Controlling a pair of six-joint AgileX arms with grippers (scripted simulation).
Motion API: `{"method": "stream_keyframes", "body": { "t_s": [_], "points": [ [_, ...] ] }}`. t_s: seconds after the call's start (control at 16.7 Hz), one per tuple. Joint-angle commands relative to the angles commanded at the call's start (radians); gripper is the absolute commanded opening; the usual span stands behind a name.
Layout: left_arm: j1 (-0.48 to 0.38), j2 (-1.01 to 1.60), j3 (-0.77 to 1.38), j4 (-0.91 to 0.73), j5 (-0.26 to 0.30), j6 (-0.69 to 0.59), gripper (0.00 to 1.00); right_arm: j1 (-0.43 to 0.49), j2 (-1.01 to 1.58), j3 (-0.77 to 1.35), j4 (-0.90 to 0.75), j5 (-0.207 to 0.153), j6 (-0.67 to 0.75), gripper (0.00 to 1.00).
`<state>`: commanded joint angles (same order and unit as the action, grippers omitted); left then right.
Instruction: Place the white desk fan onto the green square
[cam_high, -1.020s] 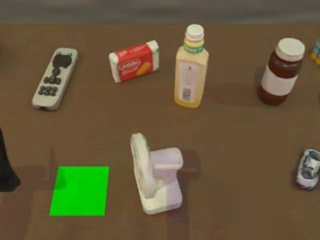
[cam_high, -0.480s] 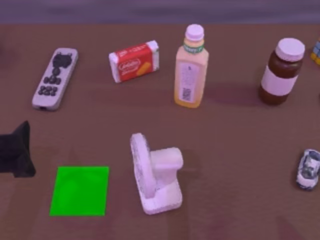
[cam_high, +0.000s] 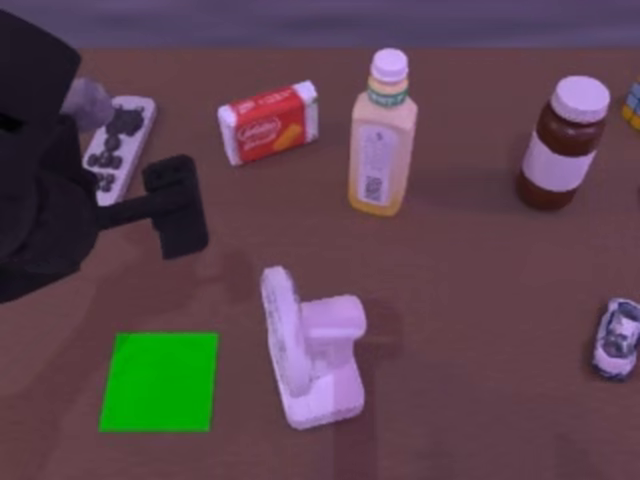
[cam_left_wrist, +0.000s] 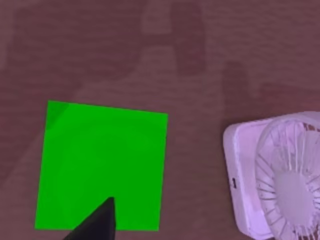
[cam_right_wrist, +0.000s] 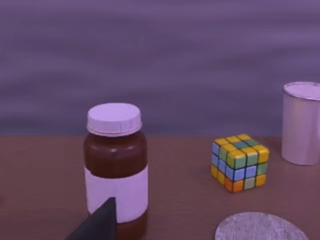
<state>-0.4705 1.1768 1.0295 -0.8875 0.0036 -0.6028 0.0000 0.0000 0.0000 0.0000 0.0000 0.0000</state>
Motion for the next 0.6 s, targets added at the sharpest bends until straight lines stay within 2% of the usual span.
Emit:
{"method": "stream_keyframes", "body": {
  "t_s": [0.3,0.6],
  "points": [
    [-0.158,0.440,0.386,-0.304,-0.004,-0.222,1.00,0.000,0.000,0.000,0.000,0.000,0.000,1.00],
    [-0.250,0.677,0.630,-0.474,-0.004,-0.361,1.00,0.000,0.000,0.000,0.000,0.000,0.000,1.00]
  ]
}}
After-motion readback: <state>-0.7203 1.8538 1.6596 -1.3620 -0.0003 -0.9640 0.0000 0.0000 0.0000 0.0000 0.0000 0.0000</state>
